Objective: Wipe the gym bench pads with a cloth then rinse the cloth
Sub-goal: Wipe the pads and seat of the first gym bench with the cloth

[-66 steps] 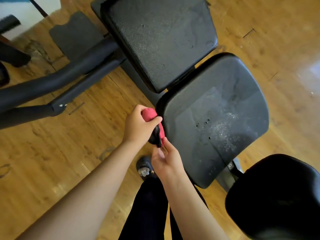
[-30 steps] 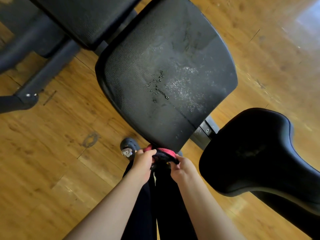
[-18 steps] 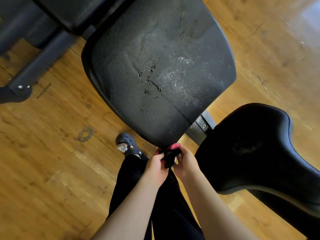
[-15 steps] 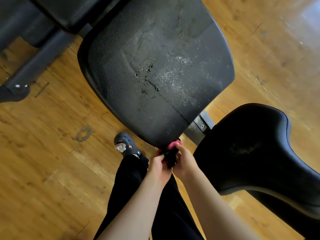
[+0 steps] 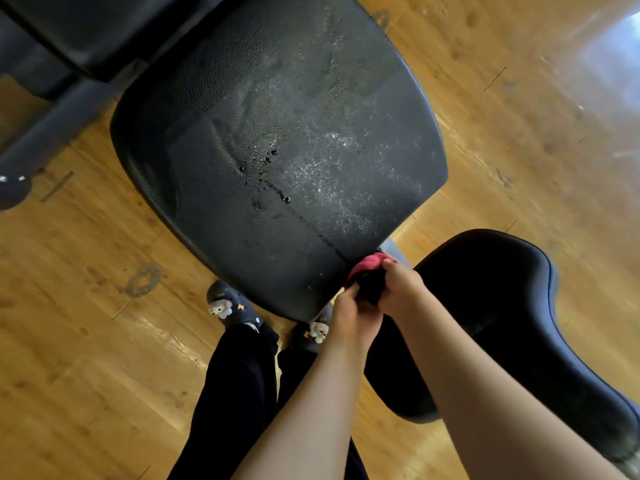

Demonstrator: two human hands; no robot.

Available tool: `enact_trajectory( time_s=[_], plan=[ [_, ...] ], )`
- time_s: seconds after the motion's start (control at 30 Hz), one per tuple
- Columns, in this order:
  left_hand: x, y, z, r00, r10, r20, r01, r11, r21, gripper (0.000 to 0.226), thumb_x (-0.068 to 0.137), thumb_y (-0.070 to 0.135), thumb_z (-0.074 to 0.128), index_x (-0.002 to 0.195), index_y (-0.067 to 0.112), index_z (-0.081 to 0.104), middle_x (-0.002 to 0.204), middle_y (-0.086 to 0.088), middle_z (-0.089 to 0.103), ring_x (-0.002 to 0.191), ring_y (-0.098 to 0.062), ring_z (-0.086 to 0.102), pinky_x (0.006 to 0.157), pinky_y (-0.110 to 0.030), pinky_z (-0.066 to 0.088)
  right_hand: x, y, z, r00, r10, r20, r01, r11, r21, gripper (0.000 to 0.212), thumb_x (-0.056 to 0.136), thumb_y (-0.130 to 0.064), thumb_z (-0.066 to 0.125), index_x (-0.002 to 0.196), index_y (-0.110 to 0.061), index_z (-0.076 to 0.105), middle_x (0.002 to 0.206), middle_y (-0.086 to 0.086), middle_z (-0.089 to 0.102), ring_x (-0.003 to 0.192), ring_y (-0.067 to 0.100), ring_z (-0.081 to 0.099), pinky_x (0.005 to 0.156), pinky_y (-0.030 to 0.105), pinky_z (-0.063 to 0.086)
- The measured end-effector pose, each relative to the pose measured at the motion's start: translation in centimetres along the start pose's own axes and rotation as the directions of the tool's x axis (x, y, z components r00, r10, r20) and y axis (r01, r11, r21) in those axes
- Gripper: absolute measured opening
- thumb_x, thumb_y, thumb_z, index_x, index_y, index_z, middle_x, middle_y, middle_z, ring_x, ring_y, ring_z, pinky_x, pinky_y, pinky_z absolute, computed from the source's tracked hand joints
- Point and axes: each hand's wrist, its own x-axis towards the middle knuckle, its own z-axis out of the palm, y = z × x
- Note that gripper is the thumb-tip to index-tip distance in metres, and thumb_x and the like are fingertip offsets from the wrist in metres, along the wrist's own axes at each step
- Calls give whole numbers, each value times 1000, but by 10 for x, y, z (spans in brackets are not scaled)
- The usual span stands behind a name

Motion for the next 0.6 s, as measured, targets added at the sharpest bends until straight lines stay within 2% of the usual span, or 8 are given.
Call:
enact_trajectory(
  time_s=[0.13, 0.2, 0.27, 0.37, 0.43, 0.53, 0.6],
  plan=[
    [24, -9, 19, 1000, 16, 21, -18, 995, 100, 39, 101, 13, 26, 93, -8, 58, 74, -24, 70, 86, -34, 59, 70, -38, 53, 25, -23, -5, 999, 30, -25, -30, 1000, 11, 29, 102, -11, 30, 98, -4, 58, 78, 15, 60, 62, 25, 57, 64, 36, 53],
    [36, -12, 27, 1000, 20, 13, -21, 990, 140, 36, 101, 13, 27, 96, -5, 58, 74, -22, 70, 87, -32, 58, 60, -32, 56, 34, -34, -8, 999, 22, -26, -21, 999, 43, 29, 102, -14, 32, 89, -7, 57, 65, 10, 60, 52, 21, 58, 62, 36, 50],
    [45, -15, 38, 1000, -1, 12, -1, 985, 171, 36, 102, 13, 28, 95, -4, 59, 72, -21, 70, 85, -31, 58, 65, -34, 54, 42, -46, -10, 1000, 11, -4, -10, 996, 83, 33, 103, -14, 32, 79, -8, 54, 49, 7, 57, 38, 18, 55, 61, 38, 48],
    [51, -22, 59, 999, -25, 24, 19, 976, 217, 38, 103, 14, 28, 91, -4, 59, 68, -19, 70, 84, -30, 57, 72, -34, 48, 48, -68, -9, 999, -30, 35, 26, 991, 129, 40, 104, -13, 27, 72, -8, 51, 41, 6, 53, 31, 17, 51, 59, 36, 47],
    [58, -28, 76, 998, -33, 55, 17, 964, 265, 40, 103, 14, 26, 90, -3, 59, 68, -17, 70, 84, -28, 57, 73, -32, 48, 49, -86, -10, 995, -83, 48, 74, 983, 169, 42, 104, -11, 24, 71, -5, 49, 43, 8, 53, 34, 19, 51, 55, 34, 45],
    [70, -39, 102, 994, -51, 96, 19, 951, 309, 38, 103, 16, 25, 97, 0, 59, 81, -14, 70, 89, -26, 58, 76, -30, 48, 57, -109, -15, 986, -159, 48, 148, 972, 181, 37, 104, -10, 22, 83, -3, 52, 60, 13, 56, 51, 25, 53, 55, 31, 46],
    [76, -45, 116, 991, -68, 112, 28, 945, 327, 39, 103, 18, 25, 97, 1, 60, 82, -14, 71, 89, -26, 58, 76, -31, 49, 59, -122, -17, 985, -172, 21, 166, 968, 188, 35, 103, -10, 24, 82, -6, 52, 55, 9, 58, 44, 21, 55, 51, 28, 46]
  ],
)
